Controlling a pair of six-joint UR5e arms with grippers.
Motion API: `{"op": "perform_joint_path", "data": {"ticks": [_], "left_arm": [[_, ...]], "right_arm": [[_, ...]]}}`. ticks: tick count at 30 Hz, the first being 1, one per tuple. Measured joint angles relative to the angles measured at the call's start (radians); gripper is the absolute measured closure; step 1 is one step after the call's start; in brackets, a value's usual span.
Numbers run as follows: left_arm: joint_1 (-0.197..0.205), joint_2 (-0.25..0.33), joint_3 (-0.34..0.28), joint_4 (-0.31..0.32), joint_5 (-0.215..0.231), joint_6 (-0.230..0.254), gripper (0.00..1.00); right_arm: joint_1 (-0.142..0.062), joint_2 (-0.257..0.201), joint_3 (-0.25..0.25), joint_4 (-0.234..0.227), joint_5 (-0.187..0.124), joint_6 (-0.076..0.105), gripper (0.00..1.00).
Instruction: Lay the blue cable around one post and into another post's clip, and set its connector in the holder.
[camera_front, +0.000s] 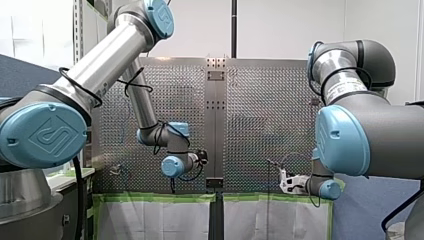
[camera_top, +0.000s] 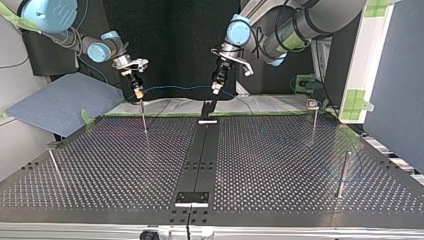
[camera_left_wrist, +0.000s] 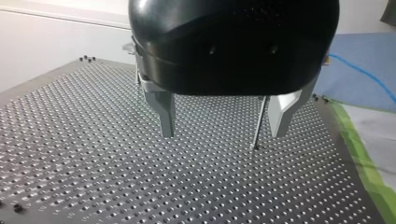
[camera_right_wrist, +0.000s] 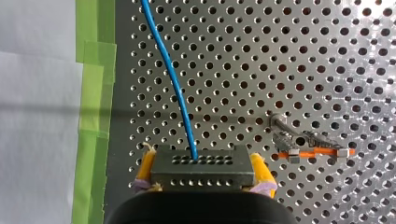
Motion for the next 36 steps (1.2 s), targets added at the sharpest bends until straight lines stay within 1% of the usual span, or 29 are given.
{"op": "perform_joint_path", "data": {"ticks": [7,11,14,23,30,36], "left_arm": [[-0.001,-0.002,-0.001,0.005,-0.002,0.001,0.02],[-0.004,-0.023,0.001,0.007,-0.018,0.012,0.02],[-0.007,-0.053,0.009,0.013,-0.025,0.020,0.02],[-0.021,-0.135,0.067,0.006,-0.034,0.025,0.02],[-0.038,-0.190,0.111,-0.014,-0.046,0.041,0.02],[-0.056,-0.243,0.144,-0.037,-0.056,0.044,0.02]], "right_arm": [[0.000,0.000,0.000,0.000,0.000,0.000,1.00],[0.001,0.000,0.000,0.000,0.000,0.000,1.00],[0.000,0.000,0.000,0.000,0.000,0.000,1.00],[0.000,0.000,0.000,-0.001,0.000,0.000,1.00],[0.000,0.000,-0.001,0.000,0.000,0.000,1.00],[0.000,0.000,-0.004,0.000,0.000,0.000,1.00]]}}
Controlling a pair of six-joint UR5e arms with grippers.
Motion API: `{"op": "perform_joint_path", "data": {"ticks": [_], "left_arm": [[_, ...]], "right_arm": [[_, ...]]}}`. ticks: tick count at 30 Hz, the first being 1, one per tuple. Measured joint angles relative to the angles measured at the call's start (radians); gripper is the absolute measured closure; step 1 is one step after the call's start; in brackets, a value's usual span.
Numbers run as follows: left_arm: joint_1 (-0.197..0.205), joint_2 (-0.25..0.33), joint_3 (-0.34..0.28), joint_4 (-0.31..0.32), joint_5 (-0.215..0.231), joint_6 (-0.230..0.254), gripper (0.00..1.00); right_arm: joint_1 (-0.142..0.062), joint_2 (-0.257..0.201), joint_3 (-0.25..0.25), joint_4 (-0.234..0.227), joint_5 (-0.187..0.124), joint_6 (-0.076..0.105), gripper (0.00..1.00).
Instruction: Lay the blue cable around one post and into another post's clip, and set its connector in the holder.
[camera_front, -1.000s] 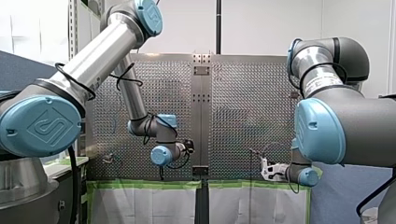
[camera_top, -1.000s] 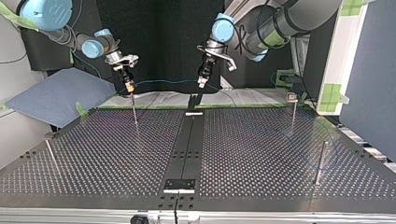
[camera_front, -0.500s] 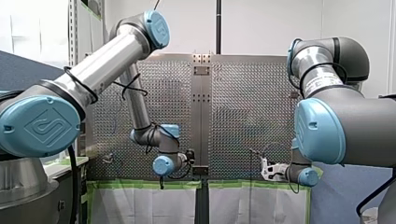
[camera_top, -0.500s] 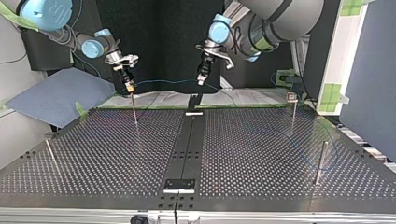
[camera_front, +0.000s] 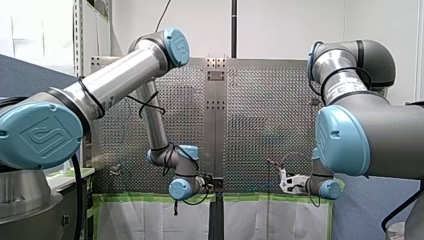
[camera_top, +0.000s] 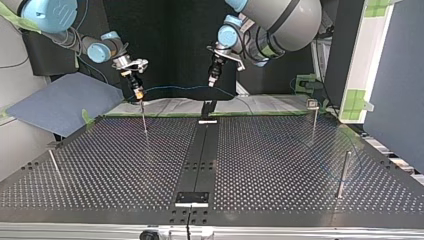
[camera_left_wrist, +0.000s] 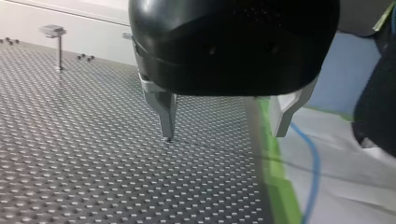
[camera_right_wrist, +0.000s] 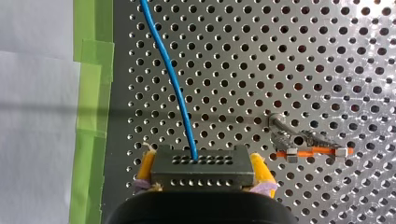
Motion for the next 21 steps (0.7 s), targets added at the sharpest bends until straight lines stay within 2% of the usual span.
{"op": "perform_joint_path", "data": {"ticks": [9,21], "left_arm": [[-0.019,-0.064,0.020,-0.014,-0.015,-0.001,0.02],[-0.053,-0.069,0.091,-0.054,-0.018,-0.016,0.02]], "right_arm": [[0.001,0.000,-0.004,0.002,0.004,0.000,1.00],[0.006,0.000,-0.005,0.005,0.005,-0.002,1.00]]}}
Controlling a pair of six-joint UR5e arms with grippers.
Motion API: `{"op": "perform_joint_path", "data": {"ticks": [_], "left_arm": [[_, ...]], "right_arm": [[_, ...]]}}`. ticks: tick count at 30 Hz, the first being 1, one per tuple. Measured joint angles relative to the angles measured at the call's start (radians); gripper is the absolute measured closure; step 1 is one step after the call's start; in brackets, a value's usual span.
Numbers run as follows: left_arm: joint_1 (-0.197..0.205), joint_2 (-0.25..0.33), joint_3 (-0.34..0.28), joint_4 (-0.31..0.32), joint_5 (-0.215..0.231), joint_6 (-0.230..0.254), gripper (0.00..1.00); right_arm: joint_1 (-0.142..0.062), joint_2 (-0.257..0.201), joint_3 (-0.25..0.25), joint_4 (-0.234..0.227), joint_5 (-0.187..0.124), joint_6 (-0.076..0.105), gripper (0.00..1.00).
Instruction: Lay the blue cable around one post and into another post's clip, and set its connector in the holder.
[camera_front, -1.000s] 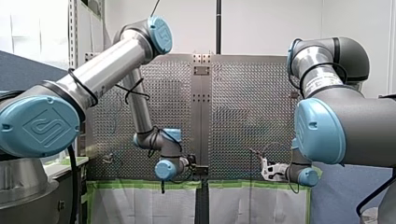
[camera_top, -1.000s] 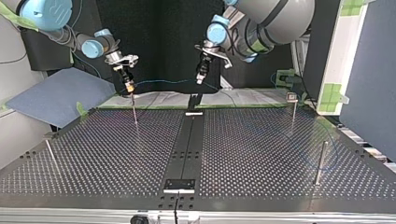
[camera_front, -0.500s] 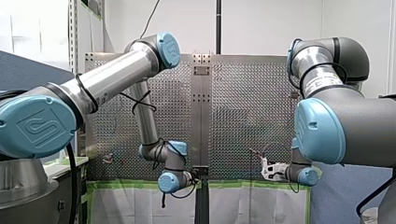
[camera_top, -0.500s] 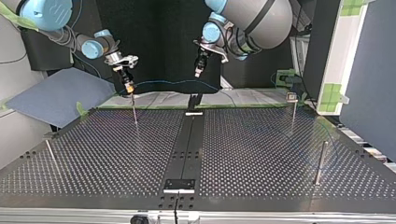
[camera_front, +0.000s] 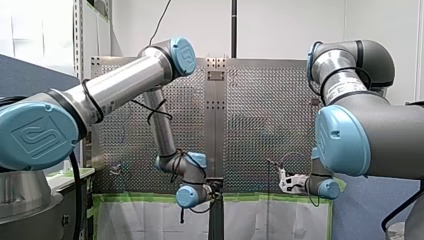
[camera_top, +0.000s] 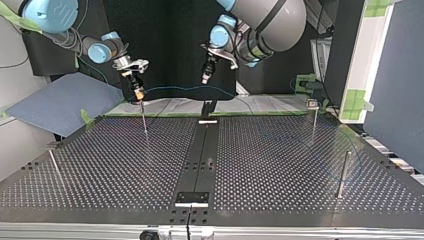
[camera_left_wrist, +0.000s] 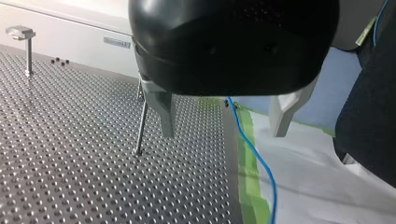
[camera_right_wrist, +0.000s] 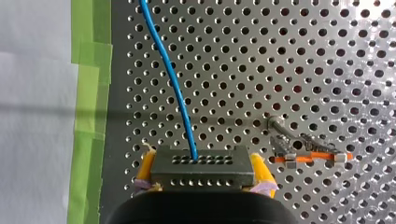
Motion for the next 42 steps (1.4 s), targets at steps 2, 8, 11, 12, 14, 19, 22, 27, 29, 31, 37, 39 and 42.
{"op": "perform_joint_path", "data": {"ticks": [2,8,11,12,14,19,22,27,29,31,37,39,42], "left_arm": [[-0.005,0.000,0.008,-0.006,0.000,-0.004,0.02],[-0.018,-0.006,0.019,-0.014,-0.006,-0.017,0.02],[-0.022,-0.023,0.034,-0.028,-0.009,-0.016,0.02],[-0.024,-0.032,0.043,-0.037,-0.010,-0.011,0.02],[-0.027,-0.046,0.057,-0.050,-0.011,-0.006,0.02],[-0.033,-0.092,0.102,-0.080,-0.026,-0.026,0.02],[-0.033,-0.114,0.127,-0.098,-0.031,-0.032,0.02],[-0.033,-0.127,0.162,-0.109,-0.034,-0.033,0.02],[-0.032,-0.127,0.166,-0.108,-0.035,-0.034,0.02],[-0.031,-0.127,0.170,-0.109,-0.042,-0.033,0.02],[-0.028,-0.128,0.179,-0.111,-0.061,-0.031,0.02],[-0.027,-0.128,0.181,-0.112,-0.063,-0.031,0.02],[-0.025,-0.128,0.191,-0.116,-0.064,-0.031,0.02]], "right_arm": [[0.001,0.000,0.000,0.000,0.000,0.000,1.00],[0.002,0.000,0.000,0.001,0.000,-0.001,1.00],[0.003,0.000,0.000,0.002,0.000,-0.001,1.00],[0.003,0.000,0.000,0.002,0.000,-0.001,1.00],[0.003,0.000,0.000,0.002,0.000,-0.001,1.00],[0.004,0.000,0.000,0.006,0.000,-0.003,1.00],[0.004,0.000,0.000,0.008,0.000,-0.005,1.00],[0.004,0.000,0.000,0.009,0.000,-0.006,1.00],[0.004,0.000,0.000,0.009,0.000,-0.006,1.00],[0.005,0.000,0.000,0.009,0.000,-0.006,1.00],[0.007,0.000,0.000,0.009,0.000,-0.006,1.00],[0.007,0.000,0.000,0.009,0.000,-0.006,1.00],[0.008,0.000,0.000,0.009,0.000,-0.006,1.00]]}}
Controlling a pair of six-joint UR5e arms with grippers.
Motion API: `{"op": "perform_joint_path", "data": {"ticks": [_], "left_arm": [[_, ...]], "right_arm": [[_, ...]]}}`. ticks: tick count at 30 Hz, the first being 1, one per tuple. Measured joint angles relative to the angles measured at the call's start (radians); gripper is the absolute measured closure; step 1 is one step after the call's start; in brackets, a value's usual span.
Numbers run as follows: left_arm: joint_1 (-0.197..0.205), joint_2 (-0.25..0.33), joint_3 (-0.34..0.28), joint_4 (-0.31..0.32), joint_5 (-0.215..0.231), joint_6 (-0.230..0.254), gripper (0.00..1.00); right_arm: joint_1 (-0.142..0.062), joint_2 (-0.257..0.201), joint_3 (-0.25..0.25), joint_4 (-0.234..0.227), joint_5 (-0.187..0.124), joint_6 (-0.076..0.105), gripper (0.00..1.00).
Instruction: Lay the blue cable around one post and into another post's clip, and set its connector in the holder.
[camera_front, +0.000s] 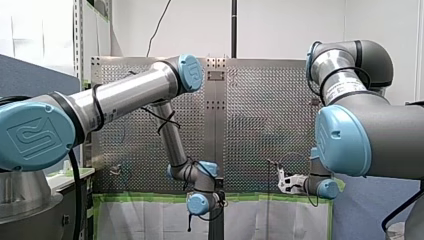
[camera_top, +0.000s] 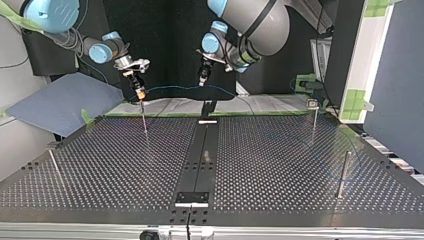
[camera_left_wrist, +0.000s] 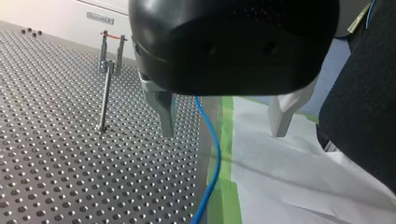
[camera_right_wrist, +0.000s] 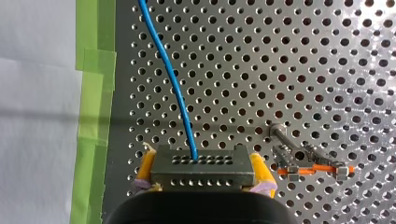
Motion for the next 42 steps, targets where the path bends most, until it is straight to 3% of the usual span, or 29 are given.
{"op": "perform_joint_path", "data": {"ticks": [12,13,14,16,17,19,26,29,31,32,34,42], "left_arm": [[0.001,-0.001,0.043,-0.030,-0.035,0.011,0.02],[0.001,-0.001,0.043,-0.030,-0.039,0.015,0.14],[0.001,-0.001,0.043,-0.030,-0.045,0.020,0.14],[0.001,0.000,0.044,-0.031,-0.060,0.035,0.38],[0.000,0.000,0.044,-0.031,-0.066,0.042,0.38],[-0.001,0.000,0.044,-0.031,-0.086,0.058,0.56],[-0.003,0.000,0.044,-0.031,-0.101,0.075,0.62],[-0.004,0.000,0.044,-0.031,-0.103,0.077,0.71],[-0.004,0.000,0.044,-0.031,-0.103,0.078,0.81],[-0.004,0.000,0.044,-0.031,-0.104,0.079,0.81],[-0.004,0.000,0.044,-0.031,-0.106,0.081,0.98],[-0.005,0.000,0.044,-0.024,-0.107,0.090,1.00]], "right_arm": [[0.001,0.000,0.000,0.000,0.001,-0.001,1.00],[0.001,0.000,0.000,0.000,0.001,-0.001,1.00],[0.001,0.000,0.000,0.000,0.002,-0.001,1.00],[0.001,0.000,0.000,0.000,0.003,-0.001,1.00],[0.001,0.000,0.000,0.000,0.004,-0.001,1.00],[0.001,0.000,0.000,0.000,0.005,0.000,1.00],[0.001,0.000,0.000,0.000,0.006,0.000,1.00],[0.002,0.000,-0.001,0.000,0.006,0.000,1.00],[0.002,0.000,-0.001,0.000,0.006,0.000,1.00],[0.002,0.000,-0.001,0.000,0.006,0.000,1.00],[0.002,0.000,-0.001,0.000,0.006,-0.001,1.00],[0.002,0.000,-0.002,0.002,0.006,-0.004,1.00]]}}
